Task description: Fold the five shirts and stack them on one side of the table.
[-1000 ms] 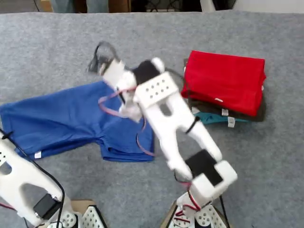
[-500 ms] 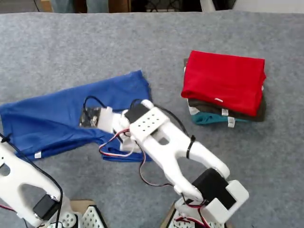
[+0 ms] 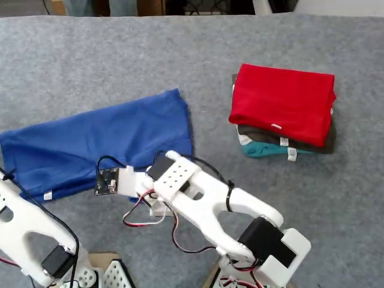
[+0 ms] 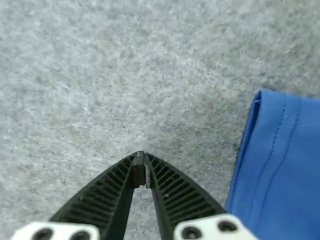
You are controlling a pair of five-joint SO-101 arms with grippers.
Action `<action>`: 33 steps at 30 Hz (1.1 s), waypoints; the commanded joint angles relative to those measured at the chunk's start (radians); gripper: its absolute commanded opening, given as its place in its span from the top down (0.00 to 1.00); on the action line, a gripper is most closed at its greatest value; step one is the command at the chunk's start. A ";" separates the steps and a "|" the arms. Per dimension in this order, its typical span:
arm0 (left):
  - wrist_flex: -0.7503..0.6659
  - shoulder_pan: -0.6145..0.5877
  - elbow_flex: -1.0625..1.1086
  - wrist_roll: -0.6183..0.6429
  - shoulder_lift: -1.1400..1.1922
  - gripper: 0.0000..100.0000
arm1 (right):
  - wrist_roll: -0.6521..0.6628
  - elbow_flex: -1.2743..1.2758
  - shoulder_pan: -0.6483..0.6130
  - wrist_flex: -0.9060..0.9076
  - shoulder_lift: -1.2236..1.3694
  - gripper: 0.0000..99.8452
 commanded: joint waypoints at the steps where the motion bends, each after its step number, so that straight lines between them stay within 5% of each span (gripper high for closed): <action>1: 0.005 0.013 -0.045 0.015 -0.018 0.97 | -0.009 0.025 -0.009 -0.043 -0.038 0.82; 17: 0.005 0.002 -0.045 0.015 -0.017 0.97 | -0.005 0.002 -0.012 0.015 -0.137 0.82; 33: 0.005 0.004 -0.045 0.015 -0.017 0.97 | -0.002 -0.027 -0.011 -0.091 0.120 0.82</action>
